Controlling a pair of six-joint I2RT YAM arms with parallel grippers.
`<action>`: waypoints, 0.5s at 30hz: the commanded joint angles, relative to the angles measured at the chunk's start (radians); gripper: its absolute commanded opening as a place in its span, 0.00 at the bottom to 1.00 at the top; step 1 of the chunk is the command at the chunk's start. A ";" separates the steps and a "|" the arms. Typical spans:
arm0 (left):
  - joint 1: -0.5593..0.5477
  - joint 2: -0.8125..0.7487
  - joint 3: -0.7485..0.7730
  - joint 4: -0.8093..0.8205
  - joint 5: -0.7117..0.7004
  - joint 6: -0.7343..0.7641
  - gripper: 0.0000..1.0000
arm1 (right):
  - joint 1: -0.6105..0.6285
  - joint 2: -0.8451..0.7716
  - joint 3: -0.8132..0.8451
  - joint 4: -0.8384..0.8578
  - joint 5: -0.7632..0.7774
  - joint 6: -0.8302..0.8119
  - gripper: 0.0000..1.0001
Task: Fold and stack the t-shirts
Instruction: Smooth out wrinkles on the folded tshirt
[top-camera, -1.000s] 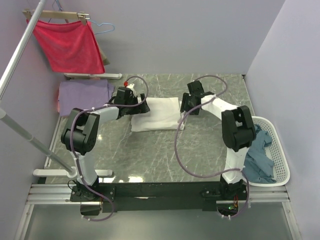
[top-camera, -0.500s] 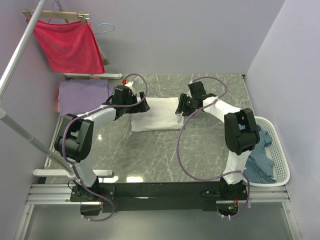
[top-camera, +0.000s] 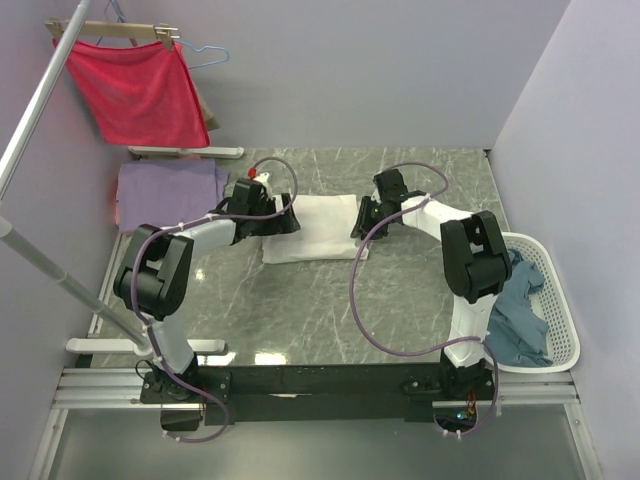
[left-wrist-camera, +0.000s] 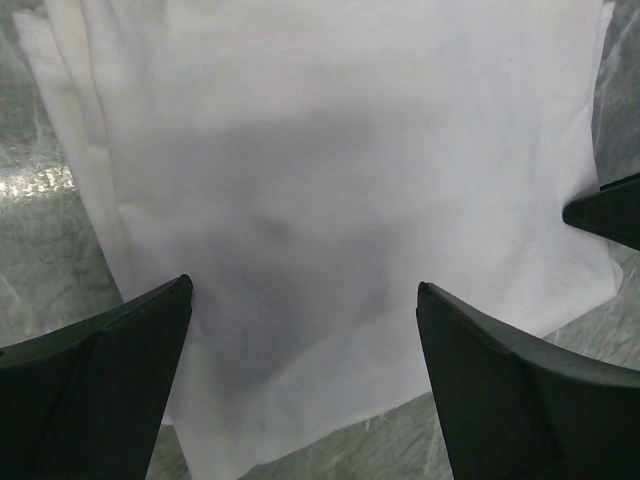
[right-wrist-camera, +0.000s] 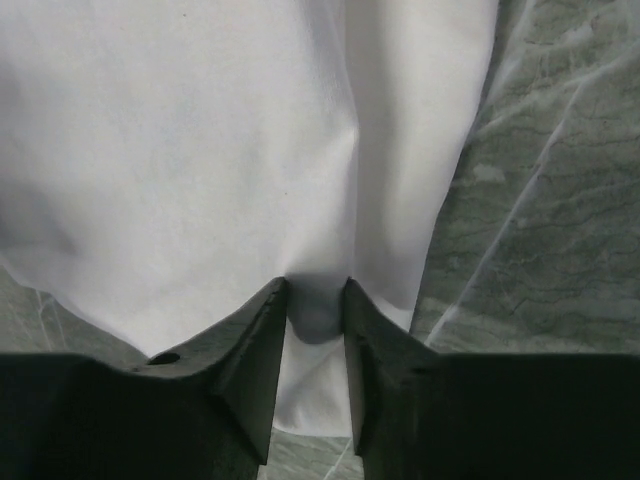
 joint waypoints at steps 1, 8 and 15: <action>-0.011 0.029 -0.015 0.035 0.038 0.000 0.99 | -0.007 0.010 -0.027 0.065 -0.036 0.011 0.27; -0.011 0.049 -0.055 0.047 0.004 0.020 0.99 | -0.082 -0.025 -0.065 0.105 -0.005 -0.012 0.00; -0.010 0.090 -0.083 0.058 -0.002 0.048 0.99 | -0.135 -0.106 -0.094 0.105 0.101 -0.078 0.00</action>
